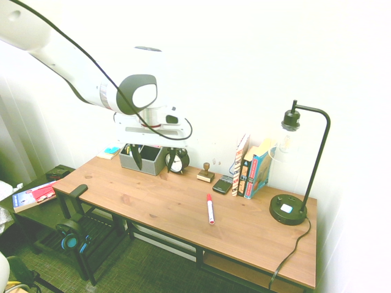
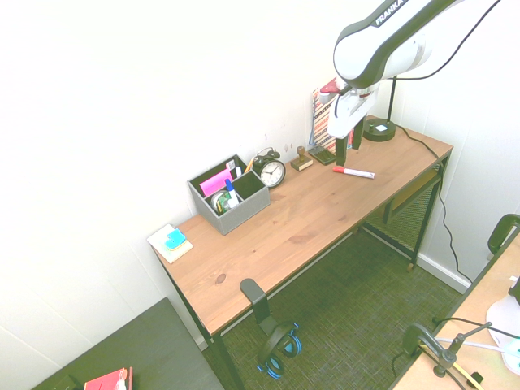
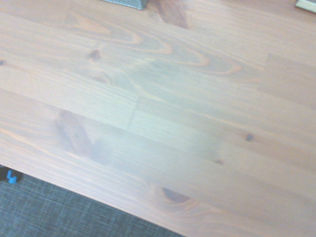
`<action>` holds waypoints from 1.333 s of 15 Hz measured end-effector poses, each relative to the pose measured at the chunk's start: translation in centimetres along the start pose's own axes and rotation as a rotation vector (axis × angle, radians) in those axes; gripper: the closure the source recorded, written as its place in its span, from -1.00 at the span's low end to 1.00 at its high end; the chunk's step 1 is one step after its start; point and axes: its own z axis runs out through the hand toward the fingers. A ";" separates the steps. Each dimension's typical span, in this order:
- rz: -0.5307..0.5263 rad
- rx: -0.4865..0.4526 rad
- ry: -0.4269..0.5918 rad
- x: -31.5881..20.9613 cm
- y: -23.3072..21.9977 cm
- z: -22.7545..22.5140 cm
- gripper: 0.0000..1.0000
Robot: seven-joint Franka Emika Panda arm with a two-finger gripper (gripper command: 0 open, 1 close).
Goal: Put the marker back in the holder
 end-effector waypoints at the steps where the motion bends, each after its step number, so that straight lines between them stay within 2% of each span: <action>1: -0.041 0.003 0.007 0.8 0.7 0.4 -1.00; 6: -0.117 -0.017 0.036 3.2 4.4 5.0 -1.00; 12: -0.108 -0.056 0.042 7.9 8.0 12.2 -1.00; 13: -0.105 -0.061 0.039 8.5 8.4 13.0 1.00; 20: -0.085 -0.076 0.002 9.5 11.6 16.0 1.00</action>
